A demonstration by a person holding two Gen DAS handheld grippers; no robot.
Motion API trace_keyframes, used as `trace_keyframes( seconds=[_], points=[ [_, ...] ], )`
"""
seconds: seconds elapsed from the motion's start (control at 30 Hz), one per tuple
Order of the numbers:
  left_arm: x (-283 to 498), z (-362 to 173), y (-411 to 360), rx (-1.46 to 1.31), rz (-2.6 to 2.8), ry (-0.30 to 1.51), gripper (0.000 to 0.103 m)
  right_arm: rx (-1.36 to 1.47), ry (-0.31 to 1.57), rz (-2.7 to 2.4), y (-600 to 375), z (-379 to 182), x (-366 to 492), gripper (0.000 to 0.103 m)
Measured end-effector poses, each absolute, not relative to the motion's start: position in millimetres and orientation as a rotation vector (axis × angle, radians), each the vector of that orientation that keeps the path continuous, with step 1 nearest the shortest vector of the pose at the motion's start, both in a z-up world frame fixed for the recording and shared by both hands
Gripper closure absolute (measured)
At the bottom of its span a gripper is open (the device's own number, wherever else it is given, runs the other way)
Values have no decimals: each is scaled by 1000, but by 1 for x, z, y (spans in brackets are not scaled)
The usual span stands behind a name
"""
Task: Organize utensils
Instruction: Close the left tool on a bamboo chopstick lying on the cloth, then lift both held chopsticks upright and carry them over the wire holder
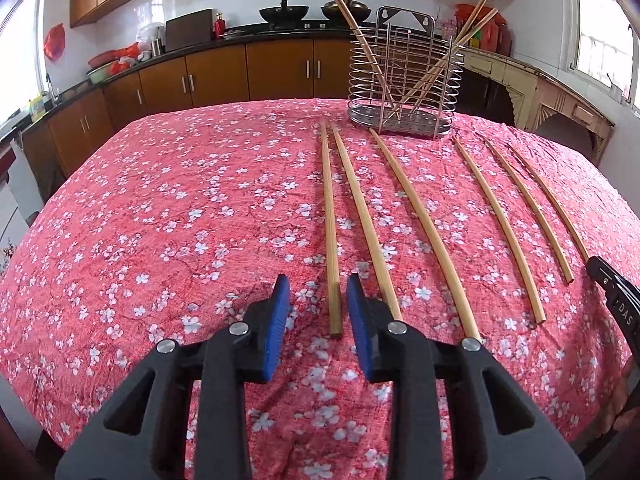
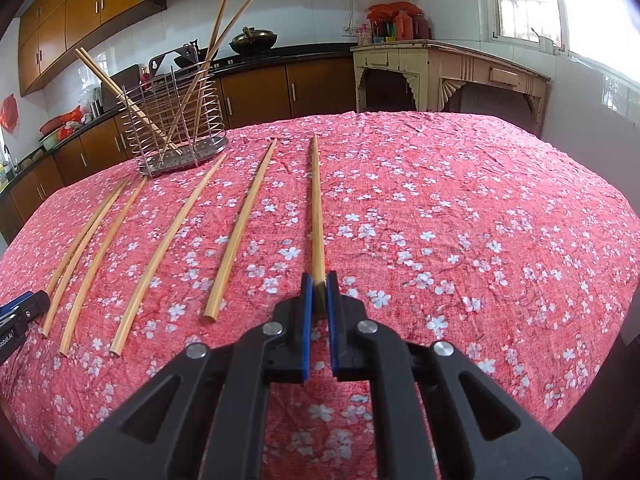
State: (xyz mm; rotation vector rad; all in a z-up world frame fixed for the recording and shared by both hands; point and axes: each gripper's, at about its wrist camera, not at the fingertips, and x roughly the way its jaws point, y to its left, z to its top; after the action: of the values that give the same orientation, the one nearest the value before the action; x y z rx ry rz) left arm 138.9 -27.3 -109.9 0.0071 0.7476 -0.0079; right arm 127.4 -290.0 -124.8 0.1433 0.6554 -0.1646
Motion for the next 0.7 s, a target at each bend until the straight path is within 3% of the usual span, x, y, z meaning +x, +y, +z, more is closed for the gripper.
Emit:
trace_keyframes(
  seconds=[0.17, 0.7],
  points=[
    [138, -110, -18, -15, 2, 748, 95, 131, 653, -164, -290, -125, 127, 95],
    [128, -104, 5, -56, -61, 736, 96, 143, 653, -155, -293, -121, 126, 95]
  ],
)
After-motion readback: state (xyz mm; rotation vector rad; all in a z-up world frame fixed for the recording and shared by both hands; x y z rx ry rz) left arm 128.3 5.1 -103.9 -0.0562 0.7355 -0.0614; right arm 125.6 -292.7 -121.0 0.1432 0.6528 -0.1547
